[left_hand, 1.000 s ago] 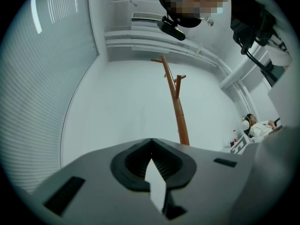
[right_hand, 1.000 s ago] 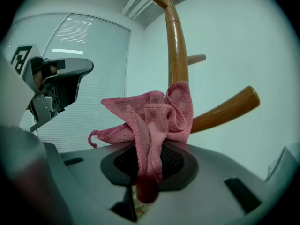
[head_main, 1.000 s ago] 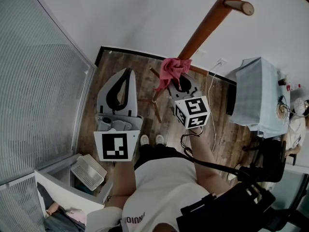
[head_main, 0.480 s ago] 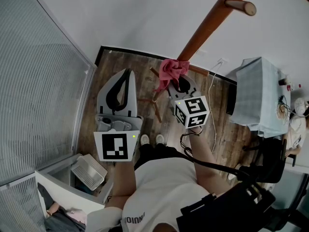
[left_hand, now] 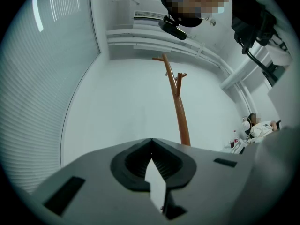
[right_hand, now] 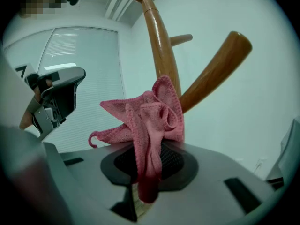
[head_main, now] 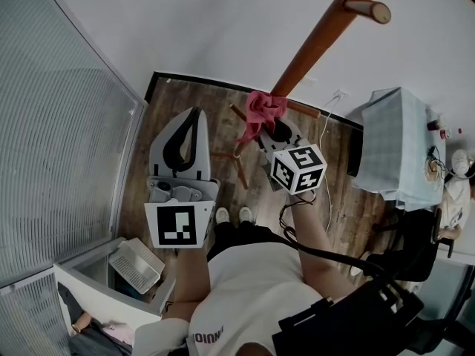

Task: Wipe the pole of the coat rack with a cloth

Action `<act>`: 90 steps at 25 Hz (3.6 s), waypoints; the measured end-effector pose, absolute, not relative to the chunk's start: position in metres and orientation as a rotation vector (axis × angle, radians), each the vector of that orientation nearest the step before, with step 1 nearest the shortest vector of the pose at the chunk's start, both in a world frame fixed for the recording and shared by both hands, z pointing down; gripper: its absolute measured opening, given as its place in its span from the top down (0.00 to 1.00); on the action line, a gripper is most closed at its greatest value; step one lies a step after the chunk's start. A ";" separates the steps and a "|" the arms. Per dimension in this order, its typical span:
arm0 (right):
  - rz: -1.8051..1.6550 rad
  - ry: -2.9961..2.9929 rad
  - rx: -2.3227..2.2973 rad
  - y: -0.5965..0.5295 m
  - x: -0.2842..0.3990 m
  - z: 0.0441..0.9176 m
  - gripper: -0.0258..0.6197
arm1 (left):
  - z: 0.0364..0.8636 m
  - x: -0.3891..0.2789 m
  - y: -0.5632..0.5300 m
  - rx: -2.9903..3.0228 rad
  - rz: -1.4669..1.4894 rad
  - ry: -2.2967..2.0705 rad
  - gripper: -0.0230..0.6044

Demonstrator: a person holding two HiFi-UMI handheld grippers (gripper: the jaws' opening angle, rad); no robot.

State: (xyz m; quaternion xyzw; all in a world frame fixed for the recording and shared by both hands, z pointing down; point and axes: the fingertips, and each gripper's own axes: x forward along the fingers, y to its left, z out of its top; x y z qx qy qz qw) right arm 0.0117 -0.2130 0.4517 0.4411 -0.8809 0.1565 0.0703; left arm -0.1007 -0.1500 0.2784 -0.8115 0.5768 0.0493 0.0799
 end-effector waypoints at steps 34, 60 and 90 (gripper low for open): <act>0.477 -2.642 1.224 -0.196 0.002 0.451 0.82 | 0.279 -0.104 -0.143 -2.433 0.174 1.723 0.94; 0.407 -2.696 1.110 -0.164 -0.022 0.437 0.82 | 0.280 -0.109 -0.129 -2.439 0.185 1.713 0.94; 0.045 -2.746 1.064 -0.152 -0.006 0.374 0.82 | 0.268 -0.098 -0.126 -2.411 0.164 1.678 0.94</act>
